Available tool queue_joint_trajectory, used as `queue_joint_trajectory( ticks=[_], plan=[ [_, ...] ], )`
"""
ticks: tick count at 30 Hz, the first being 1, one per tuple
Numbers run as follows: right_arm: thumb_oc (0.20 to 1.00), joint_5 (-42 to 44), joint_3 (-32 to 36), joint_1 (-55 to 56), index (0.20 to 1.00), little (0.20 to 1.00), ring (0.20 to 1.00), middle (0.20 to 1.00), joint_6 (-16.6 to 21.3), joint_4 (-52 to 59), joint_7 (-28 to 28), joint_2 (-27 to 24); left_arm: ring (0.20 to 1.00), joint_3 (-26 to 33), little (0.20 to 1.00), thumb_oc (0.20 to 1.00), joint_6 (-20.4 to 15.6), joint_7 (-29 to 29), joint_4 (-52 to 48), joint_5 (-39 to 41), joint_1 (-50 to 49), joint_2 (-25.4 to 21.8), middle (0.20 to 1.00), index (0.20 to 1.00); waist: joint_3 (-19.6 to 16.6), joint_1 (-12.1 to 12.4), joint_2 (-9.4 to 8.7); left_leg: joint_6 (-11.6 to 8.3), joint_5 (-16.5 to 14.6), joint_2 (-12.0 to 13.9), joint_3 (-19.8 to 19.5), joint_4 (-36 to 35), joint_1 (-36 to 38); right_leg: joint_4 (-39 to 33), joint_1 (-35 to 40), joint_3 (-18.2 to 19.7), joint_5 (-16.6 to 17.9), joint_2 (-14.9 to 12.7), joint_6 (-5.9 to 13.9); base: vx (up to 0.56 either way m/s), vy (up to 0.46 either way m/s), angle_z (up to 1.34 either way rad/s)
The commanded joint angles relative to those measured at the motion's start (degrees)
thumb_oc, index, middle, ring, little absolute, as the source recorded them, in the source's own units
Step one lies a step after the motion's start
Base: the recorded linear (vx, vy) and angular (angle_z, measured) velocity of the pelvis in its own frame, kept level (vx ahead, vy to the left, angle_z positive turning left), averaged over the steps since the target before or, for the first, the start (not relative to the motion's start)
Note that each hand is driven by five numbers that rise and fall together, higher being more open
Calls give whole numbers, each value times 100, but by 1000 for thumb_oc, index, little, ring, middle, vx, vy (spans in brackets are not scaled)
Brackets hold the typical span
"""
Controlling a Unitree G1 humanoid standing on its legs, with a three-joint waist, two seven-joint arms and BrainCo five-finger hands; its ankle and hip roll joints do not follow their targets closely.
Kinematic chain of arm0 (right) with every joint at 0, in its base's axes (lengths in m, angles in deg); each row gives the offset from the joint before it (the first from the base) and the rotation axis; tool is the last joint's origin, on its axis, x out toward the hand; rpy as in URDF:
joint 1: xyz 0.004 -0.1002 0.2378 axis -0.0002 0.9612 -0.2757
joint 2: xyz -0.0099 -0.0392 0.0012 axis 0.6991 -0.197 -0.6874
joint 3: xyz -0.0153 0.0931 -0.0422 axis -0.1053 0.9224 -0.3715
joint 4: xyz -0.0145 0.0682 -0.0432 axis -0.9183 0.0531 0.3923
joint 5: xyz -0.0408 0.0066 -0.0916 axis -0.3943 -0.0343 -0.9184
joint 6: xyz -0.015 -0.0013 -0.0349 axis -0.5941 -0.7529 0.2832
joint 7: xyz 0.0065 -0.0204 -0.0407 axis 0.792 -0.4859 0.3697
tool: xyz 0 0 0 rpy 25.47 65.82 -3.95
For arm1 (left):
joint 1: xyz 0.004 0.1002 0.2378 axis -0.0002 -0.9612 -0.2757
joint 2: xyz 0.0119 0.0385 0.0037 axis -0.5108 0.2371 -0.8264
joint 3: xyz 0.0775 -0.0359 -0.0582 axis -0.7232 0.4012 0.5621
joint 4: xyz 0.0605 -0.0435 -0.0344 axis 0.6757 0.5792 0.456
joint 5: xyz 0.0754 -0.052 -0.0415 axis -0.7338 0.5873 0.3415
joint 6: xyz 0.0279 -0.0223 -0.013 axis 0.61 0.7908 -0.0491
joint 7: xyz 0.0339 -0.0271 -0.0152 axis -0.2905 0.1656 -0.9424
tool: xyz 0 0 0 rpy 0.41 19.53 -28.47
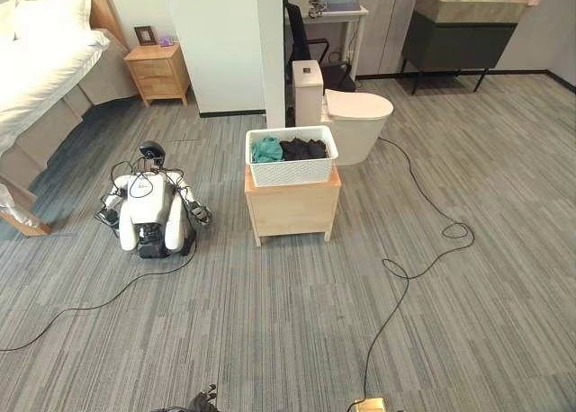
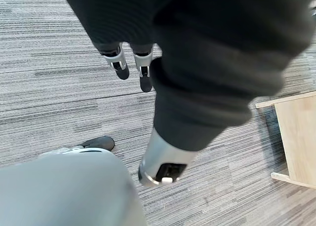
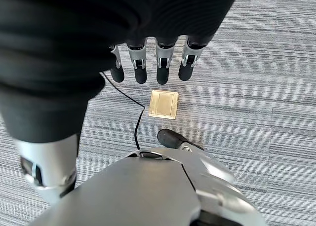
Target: Grab the laundry basket,head to the washer,open it,put in the laundry and shut it.
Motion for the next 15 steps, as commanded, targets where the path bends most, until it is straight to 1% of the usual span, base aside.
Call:
queue_joint_trajectory(
  ticks=[1,15],
  plan=[
    [1000,-116,-131,-120,1000,1000,1000,1000,-9,-538,-5,74,1000,-148,1000,1000,-218,-24,275,-21,321,-37,1000,1000,-147,34,-115,-347,81,433,76,-70,-123,-72,94,270,93,-706,577,0,0,0],
    [1000,-123,-94,-111,1000,1000,1000,1000,-10,-586,-40,82,1000,-48,1000,1000,-235,-81,320,88,308,1,1000,1000,-154,46,-107,-363,99,436,46,-70,-120,-72,126,213,78,-714,578,0,0,0]
  ],
)
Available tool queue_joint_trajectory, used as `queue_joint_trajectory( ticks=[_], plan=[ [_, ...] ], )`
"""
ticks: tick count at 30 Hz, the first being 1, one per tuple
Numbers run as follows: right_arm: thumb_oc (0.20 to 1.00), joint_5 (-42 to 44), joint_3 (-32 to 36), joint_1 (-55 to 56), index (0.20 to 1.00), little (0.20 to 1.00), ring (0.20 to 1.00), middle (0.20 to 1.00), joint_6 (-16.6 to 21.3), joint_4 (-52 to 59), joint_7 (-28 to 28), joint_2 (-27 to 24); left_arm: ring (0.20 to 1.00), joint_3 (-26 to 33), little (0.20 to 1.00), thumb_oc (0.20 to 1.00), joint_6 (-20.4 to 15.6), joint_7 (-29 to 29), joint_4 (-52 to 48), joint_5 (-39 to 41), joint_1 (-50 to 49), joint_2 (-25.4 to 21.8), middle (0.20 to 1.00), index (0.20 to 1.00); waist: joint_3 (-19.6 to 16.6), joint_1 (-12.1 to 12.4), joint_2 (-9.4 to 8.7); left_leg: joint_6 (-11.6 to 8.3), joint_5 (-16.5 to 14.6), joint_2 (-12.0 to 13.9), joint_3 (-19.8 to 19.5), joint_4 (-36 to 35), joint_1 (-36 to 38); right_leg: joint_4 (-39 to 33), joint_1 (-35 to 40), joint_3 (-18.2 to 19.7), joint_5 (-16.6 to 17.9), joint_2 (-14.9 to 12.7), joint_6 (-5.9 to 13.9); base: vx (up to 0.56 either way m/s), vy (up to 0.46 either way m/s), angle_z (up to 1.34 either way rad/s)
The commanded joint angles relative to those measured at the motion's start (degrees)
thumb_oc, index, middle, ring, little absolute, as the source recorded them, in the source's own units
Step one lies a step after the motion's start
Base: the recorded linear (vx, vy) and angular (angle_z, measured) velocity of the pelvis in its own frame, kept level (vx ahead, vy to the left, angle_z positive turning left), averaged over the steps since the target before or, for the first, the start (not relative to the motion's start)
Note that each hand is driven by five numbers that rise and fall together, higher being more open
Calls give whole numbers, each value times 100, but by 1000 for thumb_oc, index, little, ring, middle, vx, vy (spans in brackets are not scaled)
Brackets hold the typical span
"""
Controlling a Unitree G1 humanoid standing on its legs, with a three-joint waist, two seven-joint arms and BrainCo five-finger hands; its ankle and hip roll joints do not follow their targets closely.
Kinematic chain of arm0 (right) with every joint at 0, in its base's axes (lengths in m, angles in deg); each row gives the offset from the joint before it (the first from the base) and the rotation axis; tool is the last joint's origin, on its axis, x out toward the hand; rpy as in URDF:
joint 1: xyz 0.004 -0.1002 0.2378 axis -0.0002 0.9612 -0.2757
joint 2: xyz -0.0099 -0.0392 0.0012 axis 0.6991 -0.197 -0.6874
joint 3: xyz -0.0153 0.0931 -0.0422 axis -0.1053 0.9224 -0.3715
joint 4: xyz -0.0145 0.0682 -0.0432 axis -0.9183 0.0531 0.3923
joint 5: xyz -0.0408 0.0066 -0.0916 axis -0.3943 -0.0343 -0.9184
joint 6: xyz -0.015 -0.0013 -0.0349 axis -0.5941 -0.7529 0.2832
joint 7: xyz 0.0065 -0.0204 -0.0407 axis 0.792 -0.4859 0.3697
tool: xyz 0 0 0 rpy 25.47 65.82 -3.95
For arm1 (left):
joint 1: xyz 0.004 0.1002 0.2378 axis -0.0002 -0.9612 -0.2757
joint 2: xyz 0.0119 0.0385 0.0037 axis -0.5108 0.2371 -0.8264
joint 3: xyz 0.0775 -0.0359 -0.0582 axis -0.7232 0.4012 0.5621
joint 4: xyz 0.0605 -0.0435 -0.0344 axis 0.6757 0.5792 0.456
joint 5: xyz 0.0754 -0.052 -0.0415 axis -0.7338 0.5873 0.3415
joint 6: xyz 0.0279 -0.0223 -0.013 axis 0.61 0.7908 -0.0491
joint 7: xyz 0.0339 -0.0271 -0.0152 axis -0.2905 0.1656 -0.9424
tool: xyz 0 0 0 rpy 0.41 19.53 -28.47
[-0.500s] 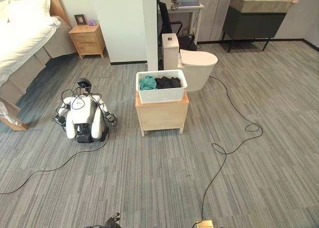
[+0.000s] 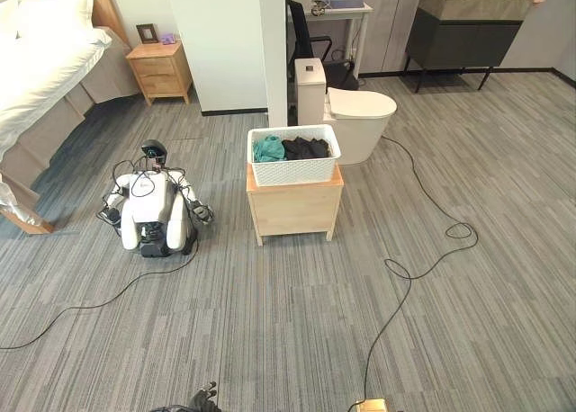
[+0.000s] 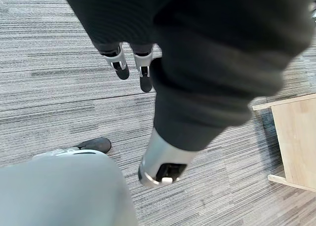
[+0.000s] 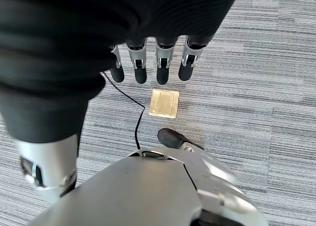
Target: Grab the laundry basket,head to the washer,open it,put in the laundry and shut it.
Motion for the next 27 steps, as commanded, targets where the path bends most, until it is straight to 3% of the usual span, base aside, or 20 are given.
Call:
queue_joint_trajectory(
  ticks=[1,27],
  plan=[
    [1000,-117,-107,-115,1000,1000,1000,1000,-7,-582,-40,81,1000,-76,1000,1000,-212,-38,393,87,311,3,1000,1000,-185,46,-115,-364,102,447,48,-30,-156,-9,79,217,56,-716,567,0,0,0],
    [1000,-74,-159,-116,1000,1000,1000,1000,0,-543,23,77,1000,-89,1000,1000,-208,-12,400,132,307,-34,1000,1000,-184,43,-106,-406,122,482,37,-30,-167,-9,98,165,35,-684,552,0,0,0]
  ],
)
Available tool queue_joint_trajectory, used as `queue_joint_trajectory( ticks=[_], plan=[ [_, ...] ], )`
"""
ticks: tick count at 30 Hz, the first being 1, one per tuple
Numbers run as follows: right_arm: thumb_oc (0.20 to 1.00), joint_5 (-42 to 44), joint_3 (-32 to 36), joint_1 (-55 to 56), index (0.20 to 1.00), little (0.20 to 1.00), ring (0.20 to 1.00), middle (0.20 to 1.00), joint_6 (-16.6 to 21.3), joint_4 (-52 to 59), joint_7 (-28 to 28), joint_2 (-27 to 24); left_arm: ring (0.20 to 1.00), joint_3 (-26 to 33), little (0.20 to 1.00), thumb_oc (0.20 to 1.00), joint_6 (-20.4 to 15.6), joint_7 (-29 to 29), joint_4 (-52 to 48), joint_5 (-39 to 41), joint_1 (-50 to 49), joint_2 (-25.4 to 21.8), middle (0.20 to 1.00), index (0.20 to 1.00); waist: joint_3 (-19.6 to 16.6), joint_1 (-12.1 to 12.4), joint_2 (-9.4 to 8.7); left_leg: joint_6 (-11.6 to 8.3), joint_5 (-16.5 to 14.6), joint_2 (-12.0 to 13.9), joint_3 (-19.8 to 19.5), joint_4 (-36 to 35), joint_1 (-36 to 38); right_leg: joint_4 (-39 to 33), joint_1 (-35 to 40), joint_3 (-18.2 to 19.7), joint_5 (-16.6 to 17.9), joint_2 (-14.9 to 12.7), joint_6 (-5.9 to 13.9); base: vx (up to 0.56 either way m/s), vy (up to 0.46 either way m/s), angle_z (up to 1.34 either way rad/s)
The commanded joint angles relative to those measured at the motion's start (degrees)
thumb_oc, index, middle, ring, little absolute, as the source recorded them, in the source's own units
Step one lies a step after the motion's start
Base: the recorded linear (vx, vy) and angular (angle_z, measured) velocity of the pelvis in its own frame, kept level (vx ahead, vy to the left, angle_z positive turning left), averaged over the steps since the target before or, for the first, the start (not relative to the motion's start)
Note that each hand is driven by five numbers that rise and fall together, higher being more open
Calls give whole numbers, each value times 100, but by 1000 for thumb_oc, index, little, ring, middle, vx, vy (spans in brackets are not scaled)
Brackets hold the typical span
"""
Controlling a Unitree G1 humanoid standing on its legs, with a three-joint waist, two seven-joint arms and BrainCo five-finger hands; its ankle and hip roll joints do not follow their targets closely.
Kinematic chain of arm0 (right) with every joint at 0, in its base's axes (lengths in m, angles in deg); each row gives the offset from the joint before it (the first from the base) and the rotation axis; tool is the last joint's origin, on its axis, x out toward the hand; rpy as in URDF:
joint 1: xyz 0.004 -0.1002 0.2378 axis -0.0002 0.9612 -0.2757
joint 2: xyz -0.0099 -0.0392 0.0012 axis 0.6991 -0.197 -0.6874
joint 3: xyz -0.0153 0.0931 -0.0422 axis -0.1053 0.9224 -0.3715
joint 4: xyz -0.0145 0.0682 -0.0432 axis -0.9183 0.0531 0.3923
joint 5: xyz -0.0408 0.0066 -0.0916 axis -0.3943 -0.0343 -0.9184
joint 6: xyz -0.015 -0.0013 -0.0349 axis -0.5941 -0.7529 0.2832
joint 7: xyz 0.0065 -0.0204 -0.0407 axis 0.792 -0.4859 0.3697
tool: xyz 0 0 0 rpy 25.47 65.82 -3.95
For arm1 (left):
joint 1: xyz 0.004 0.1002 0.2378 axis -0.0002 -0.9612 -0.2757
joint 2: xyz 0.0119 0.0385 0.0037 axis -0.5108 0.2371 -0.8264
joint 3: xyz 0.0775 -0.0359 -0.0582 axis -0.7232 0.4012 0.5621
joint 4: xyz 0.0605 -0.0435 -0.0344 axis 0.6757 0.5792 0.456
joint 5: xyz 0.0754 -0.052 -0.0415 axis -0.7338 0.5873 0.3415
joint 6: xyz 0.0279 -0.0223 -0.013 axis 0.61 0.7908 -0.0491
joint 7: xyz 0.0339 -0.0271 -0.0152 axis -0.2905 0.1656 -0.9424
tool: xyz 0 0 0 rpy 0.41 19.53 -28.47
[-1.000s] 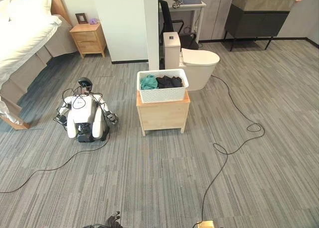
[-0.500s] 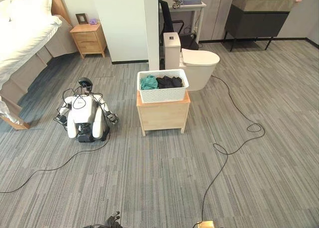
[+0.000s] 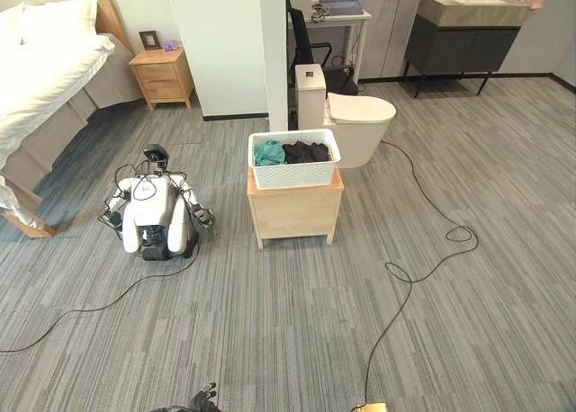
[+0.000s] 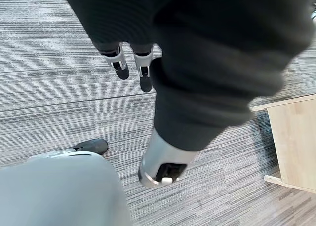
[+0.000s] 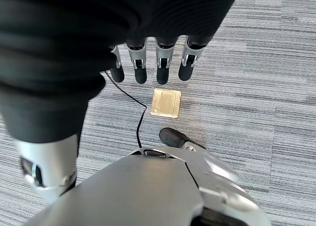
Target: Grab the laundry basket,head to the washer,open it,put in the laundry and shut it.
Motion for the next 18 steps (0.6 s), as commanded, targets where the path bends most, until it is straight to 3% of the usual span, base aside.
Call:
queue_joint_trajectory(
  ticks=[1,11,18],
  plan=[
    [1000,-74,-159,-132,1000,1000,1000,1000,-1,-543,25,76,1000,-91,1000,1000,-199,-8,394,122,312,-37,1000,1000,-189,43,-135,-405,123,482,41,-3,-258,-4,9,172,35,-680,552,0,0,0],
    [1000,-17,-148,-160,1000,1000,1000,1000,-6,-531,69,43,1000,-43,1000,1000,-201,2,361,133,282,-108,1000,1000,-156,63,-133,-442,115,551,54,-3,-190,-4,50,196,3,-634,524,8,-12,0],
    [1000,112,-84,-216,1000,1000,1000,1000,4,-512,80,-61,1000,-77,1000,1000,-183,14,246,262,382,-185,1000,1000,12,62,-117,-570,366,795,-29,-3,-265,-4,67,242,-108,-371,329,0,-101,0]
  ],
)
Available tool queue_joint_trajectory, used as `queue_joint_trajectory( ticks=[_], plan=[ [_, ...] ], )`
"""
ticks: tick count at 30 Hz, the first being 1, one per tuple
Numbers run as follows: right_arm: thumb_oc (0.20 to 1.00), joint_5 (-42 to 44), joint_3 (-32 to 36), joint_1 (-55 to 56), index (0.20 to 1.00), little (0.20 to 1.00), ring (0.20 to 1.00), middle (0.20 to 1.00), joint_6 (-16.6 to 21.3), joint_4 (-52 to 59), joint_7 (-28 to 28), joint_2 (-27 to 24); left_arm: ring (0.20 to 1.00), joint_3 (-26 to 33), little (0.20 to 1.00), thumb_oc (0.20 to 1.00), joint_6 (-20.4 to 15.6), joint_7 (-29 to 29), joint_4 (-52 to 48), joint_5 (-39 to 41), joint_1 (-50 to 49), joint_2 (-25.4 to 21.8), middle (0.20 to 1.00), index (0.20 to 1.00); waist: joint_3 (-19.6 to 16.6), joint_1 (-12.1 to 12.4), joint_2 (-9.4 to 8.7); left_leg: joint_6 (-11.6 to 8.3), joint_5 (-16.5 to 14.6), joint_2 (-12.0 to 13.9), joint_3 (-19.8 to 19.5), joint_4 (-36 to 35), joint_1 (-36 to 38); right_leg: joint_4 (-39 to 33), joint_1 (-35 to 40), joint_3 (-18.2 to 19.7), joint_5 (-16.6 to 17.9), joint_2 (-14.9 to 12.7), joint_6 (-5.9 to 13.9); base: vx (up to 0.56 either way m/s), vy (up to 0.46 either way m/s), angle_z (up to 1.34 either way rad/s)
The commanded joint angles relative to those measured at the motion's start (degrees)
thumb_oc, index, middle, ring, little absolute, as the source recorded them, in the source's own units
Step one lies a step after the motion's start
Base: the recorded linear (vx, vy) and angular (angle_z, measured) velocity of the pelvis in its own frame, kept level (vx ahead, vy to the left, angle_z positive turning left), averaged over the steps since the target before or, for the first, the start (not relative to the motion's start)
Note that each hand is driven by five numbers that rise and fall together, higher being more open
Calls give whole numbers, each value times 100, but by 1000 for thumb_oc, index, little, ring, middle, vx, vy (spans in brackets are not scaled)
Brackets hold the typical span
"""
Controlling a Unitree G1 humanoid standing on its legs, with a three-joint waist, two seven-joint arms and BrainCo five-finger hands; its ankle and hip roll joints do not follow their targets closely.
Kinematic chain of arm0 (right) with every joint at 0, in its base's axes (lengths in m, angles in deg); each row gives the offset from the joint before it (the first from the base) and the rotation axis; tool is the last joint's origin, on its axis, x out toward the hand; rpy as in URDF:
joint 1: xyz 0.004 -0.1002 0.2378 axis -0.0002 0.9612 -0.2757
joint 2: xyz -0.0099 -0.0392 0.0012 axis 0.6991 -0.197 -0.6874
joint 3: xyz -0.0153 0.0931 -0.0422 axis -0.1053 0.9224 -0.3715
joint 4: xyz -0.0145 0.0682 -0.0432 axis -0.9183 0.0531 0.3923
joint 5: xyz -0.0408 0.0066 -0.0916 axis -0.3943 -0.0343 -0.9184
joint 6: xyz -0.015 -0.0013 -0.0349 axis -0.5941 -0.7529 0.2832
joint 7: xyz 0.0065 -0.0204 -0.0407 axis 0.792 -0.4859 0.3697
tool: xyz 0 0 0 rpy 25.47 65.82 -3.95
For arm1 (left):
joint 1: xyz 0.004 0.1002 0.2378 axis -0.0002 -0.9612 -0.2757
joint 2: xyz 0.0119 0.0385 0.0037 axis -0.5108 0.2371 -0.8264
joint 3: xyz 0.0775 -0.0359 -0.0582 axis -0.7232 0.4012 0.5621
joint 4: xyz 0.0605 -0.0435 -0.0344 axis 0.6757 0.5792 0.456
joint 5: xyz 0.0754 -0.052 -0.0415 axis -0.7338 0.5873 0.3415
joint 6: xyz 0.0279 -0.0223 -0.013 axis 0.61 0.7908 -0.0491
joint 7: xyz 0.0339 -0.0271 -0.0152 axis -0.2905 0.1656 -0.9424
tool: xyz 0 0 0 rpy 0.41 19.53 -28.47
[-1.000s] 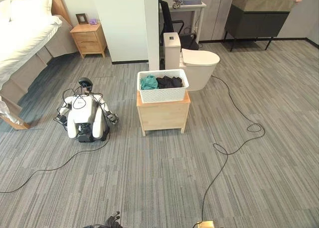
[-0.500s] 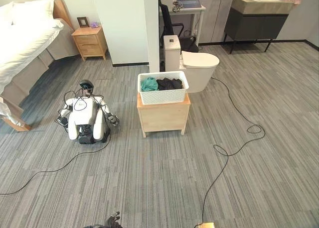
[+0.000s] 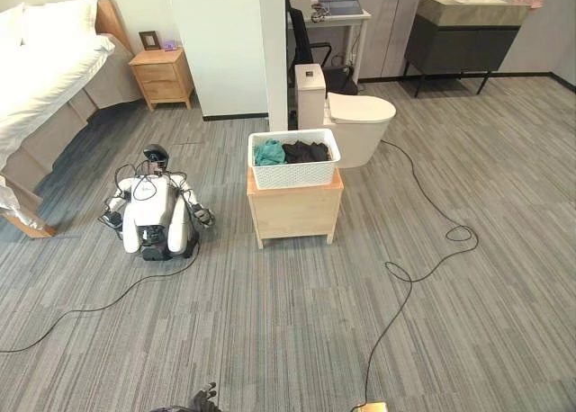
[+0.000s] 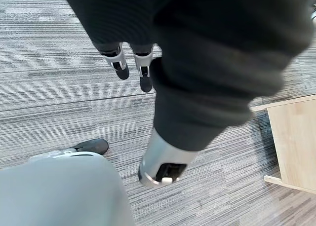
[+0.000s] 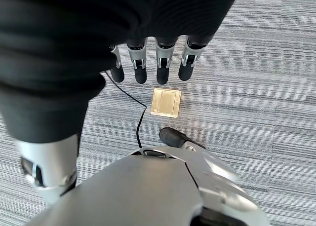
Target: Grab the laundry basket,head to the washer,open it,put in the laundry and shut it.
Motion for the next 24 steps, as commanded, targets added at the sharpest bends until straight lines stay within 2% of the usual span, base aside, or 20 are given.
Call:
queue_joint_trajectory(
  ticks=[1,3,4,5,6,7,8,9,10,11,12,15,17,19,20,21,22,23,24],
  plan=[
    [1000,146,-79,-195,1000,1000,1000,1000,13,-504,41,-58,1000,-112,1000,1000,-180,12,200,268,391,-182,1000,1000,32,33,-92,-639,468,881,-73,-72,-249,38,84,250,-189,-289,251,31,-182,2],
    [1000,164,-76,-196,1000,1000,1000,1000,28,-499,45,-61,1000,-125,1000,1000,-179,21,193,270,393,-181,1000,1000,51,24,-90,-663,502,939,-94,-47,-252,89,84,266,-246,-232,203,21,-120,7],
    [1000,194,-78,-194,1000,1000,1000,1000,44,-492,45,-61,1000,-131,1000,1000,-178,35,181,296,391,-187,1000,1000,96,24,-102,-701,537,1043,-127,153,-349,181,78,312,-340,-143,107,-67,-194,13],
    [1000,284,-78,-255,1000,1000,1000,1000,86,-432,0,-84,1000,-124,1000,1000,-184,30,104,453,430,-190,1000,1000,302,56,-153,-737,699,1177,-311,1067,-898,309,44,327,-414,-80,-33,-70,-195,24],
    [1000,284,-77,-257,1000,1000,1000,1000,86,-432,0,-84,1000,-124,1000,1000,-184,30,104,453,432,-190,1000,1000,287,35,-146,-740,679,1185,-343,1117,-954,314,24,306,-416,-71,-37,-93,-238,32],
    [1000,384,-68,-314,1000,1000,1000,1000,118,-311,-28,-144,1000,-90,1000,1000,-188,5,-27,623,435,-165,1000,1000,474,71,-188,-634,855,1079,-506,1941,-1426,362,61,294,-482,-30,-159,-21,-108,28],
    [1000,384,-68,-316,1000,1000,1000,1000,117,-311,-28,-144,1000,-89,1000,1000,-187,5,-27,624,436,-165,1000,1000,464,52,-178,-636,837,1084,-535,1986,-1471,365,49,274,-485,-21,-160,-13,-143,26],
    [1000,434,-58,-369,1000,1000,1000,1000,125,-252,-74,-193,1000,-99,1000,1000,-204,-15,-49,664,459,-158,1000,1000,562,52,-213,-552,968,1007,-440,2247,-1740,371,77,227,-513,-35,-184,114,-16,26],
    [1000,512,-55,-451,1000,1000,1000,1000,128,-144,-96,-279,1000,-78,1000,1000,-219,-1,-135,729,430,-168,1000,1000,593,131,-230,-419,766,716,-218,2009,-2081,324,116,236,-591,-48,-133,116,-15,33],
    [1000,512,-55,-452,1000,1000,1000,1000,128,-143,-96,-279,1000,-78,1000,1000,-219,-1,-135,729,430,-168,1000,1000,578,131,-233,-415,781,711,-216,1991,-2091,325,98,236,-586,-52,-131,193,47,21],
    [1000,590,-61,-514,1000,1000,1000,1000,159,-78,-94,-318,1000,-63,1000,1000,-239,-7,-183,763,416,-175,1000,1000,565,204,-240,-375,734,564,-222,1693,-2207,269,137,268,-633,-37,-93,155,56,7],
    [1000,804,-38,-665,1000,1000,1000,1000,207,50,-152,-354,1000,-96,1000,1000,-289,-35,-290,840,421,-185,1000,1000,532,390,-226,-423,969,348,-151,993,-2633,124,328,358,-770,33,-4,280,88,-13],
    [1000,823,-51,-722,1000,1000,1000,1000,183,48,-113,-314,1000,-37,1000,1000,-292,-10,-377,879,321,-198,1000,1000,437,531,-225,-370,999,322,-146,851,-2614,161,480,456,-907,41,65,404,131,-17],
    [1000,825,-19,-703,1000,1000,1000,1000,191,16,-126,-275,1000,-15,1000,1000,-288,-5,-403,907,279,-207,1000,1000,382,578,-238,-331,1030,309,-246,911,-2665,249,547,454,-1011,9,110,454,175,-42],
    [1000,808,8,-714,1000,1000,1000,1000,175,-89,-48,-190,1000,15,1000,1000,-292,63,-440,886,254,-306,1000,1000,380,736,-411,-84,606,33,-584,1640,-2722,1175,446,551,-1133,-301,241,429,184,-49],
    [1000,808,8,-714,1000,1000,1000,1000,175,-89,-48,-192,1000,15,1000,1000,-292,63,-440,886,254,-305,1000,1000,369,738,-404,-85,613,41,-586,1635,-2734,1172,433,554,-1124,-293,239,594,257,-54],
    [1000,832,58,-705,1000,1000,1000,1000,176,-111,4,-168,1000,17,1000,1000,-279,81,-391,834,281,-332,1000,1000,376,724,-456,10,469,-31,-504,1711,-2638,1545,364,562,-935,-380,355,389,231,-54],
    [1000,825,98,-680,1000,1000,1000,1000,145,-137,45,-148,1000,-22,1000,1000,-270,93,-353,733,286,-386,1000,1000,390,654,-464,226,251,-175,-409,1722,-2404,2531,-34,663,-211,-528,491,389,230,-54],
    [1000,825,98,-680,1000,1000,1000,1000,145,-137,45,-150,1000,-22,1000,1000,-270,93,-353,733,286,-384,1000,1000,378,658,-456,224,261,-165,-410,1712,-2413,2524,-47,667,-199,-519,489,346,253,-45]
  ],
)
